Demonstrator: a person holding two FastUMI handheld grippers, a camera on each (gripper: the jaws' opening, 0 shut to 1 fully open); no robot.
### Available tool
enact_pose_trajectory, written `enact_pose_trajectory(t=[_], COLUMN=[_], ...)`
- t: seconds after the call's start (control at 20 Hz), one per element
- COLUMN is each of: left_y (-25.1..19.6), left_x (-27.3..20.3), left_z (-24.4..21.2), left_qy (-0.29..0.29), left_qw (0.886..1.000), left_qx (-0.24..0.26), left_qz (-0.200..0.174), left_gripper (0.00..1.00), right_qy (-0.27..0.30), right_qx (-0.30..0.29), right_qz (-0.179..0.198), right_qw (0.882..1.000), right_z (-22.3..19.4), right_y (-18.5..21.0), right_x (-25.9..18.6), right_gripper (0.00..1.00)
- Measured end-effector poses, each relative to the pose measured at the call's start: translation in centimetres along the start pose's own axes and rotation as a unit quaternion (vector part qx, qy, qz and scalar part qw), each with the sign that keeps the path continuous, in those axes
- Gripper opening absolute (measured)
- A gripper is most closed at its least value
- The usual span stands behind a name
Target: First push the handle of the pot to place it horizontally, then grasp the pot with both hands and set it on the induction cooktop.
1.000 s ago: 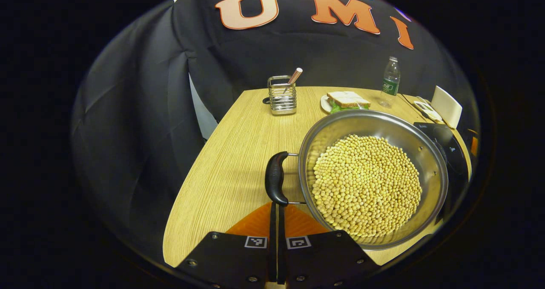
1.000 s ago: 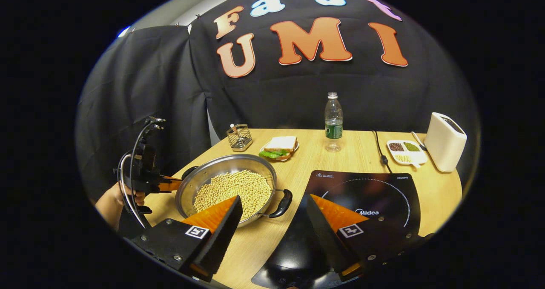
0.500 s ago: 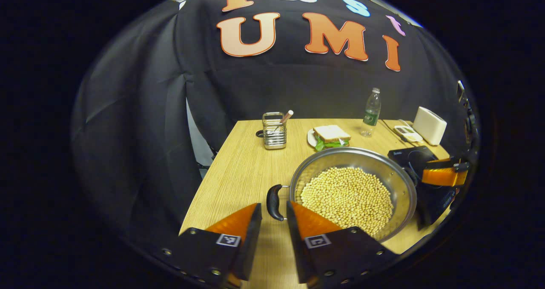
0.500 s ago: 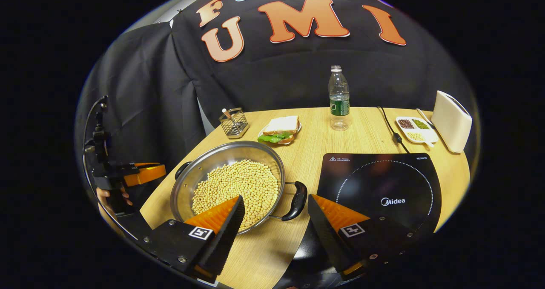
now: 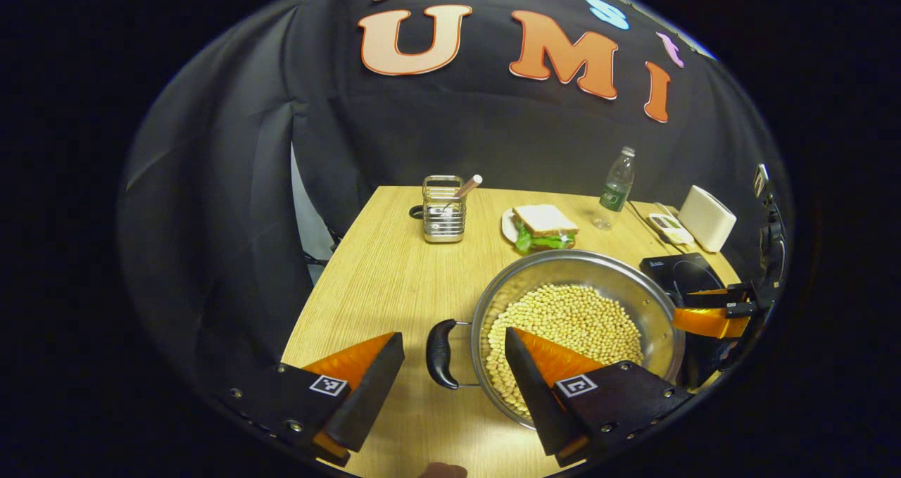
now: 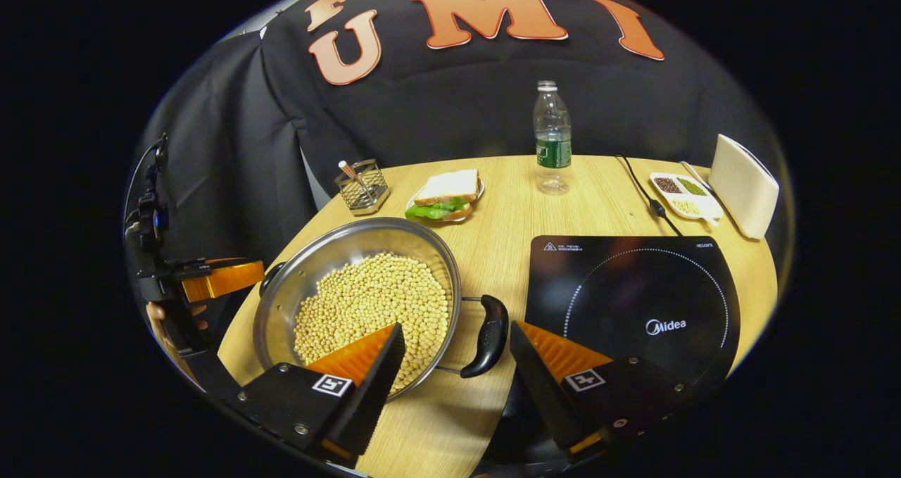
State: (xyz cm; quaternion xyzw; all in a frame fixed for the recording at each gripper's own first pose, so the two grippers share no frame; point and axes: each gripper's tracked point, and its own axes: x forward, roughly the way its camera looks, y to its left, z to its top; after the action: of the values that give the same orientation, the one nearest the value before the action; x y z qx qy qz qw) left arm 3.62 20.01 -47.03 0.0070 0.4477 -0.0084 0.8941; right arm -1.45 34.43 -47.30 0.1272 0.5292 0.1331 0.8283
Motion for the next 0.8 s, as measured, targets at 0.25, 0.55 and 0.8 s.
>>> enact_pose_trajectory(t=[0.25,0.55,0.8], left_y=[0.9,0.4,0.2], left_x=[3.2,4.9,5.0], left_z=[-2.6,-3.9,-3.8], left_qy=[0.039,0.055,0.056], left_qw=[0.999,0.998,0.998], left_qx=[-0.009,0.012,0.025], left_qz=[0.008,0.008,0.010], left_gripper=[0.92,0.92,0.92], right_qy=[0.023,0.024,0.026], right_qx=[0.003,0.001,-0.005], right_qz=[-0.007,-0.036,-0.044], right_qw=[1.000,0.999,0.999], right_z=[-0.7,-0.2,-0.3], right_y=[0.0,-0.8,-0.4], right_x=[2.0,3.0,4.6], right_gripper=[0.94,0.84,0.71])
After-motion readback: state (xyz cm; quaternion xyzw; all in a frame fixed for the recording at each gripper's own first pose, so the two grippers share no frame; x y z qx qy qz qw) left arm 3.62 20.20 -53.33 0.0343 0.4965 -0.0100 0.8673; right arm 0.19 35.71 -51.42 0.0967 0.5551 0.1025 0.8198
